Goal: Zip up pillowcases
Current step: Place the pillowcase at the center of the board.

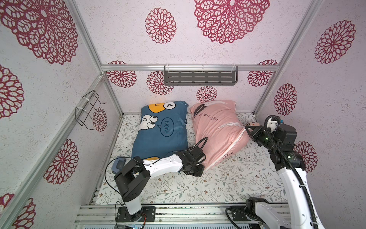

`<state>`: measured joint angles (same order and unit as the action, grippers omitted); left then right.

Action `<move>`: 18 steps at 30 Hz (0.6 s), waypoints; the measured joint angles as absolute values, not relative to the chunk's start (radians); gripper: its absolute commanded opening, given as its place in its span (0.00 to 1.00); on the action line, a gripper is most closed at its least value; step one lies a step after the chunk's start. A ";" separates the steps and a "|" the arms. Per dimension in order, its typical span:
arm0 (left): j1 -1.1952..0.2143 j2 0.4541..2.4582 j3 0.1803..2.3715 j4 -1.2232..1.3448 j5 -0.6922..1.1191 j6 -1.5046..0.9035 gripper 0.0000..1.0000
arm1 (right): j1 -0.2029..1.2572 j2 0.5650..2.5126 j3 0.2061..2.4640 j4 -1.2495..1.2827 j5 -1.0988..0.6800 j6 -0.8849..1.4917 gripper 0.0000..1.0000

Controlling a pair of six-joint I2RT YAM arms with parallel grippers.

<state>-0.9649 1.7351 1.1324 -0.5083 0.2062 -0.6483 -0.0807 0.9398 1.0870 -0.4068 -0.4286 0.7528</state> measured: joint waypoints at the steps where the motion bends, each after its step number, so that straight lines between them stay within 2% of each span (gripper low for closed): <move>1: -0.965 1.722 1.132 -0.519 0.200 -0.644 0.07 | -0.081 0.942 1.093 -0.435 -0.424 0.723 0.51; 4: -0.959 1.681 1.140 -0.542 0.191 -0.630 0.39 | -0.083 0.960 1.121 -0.527 -0.407 0.624 0.81; 6: -0.954 1.656 1.151 -0.549 0.187 -0.622 0.53 | -0.083 0.978 1.137 -0.578 -0.388 0.567 0.92; 8: -0.947 1.628 1.165 -0.559 0.186 -0.611 0.60 | -0.083 1.001 1.143 -0.614 -0.361 0.516 0.99; 11: -0.924 1.588 1.187 -0.573 0.181 -0.592 0.70 | -0.083 1.047 1.143 -0.658 -0.306 0.461 0.99; 13: -0.900 1.558 1.200 -0.593 0.171 -0.578 0.81 | -0.083 1.084 1.143 -0.669 -0.263 0.436 0.99; 15: -0.862 1.516 1.208 -0.618 0.149 -0.562 0.97 | -0.083 1.126 1.143 -0.670 -0.222 0.410 0.99; 18: -0.785 1.450 1.219 -0.661 0.107 -0.541 0.98 | -0.083 1.191 1.143 -0.653 -0.173 0.383 0.99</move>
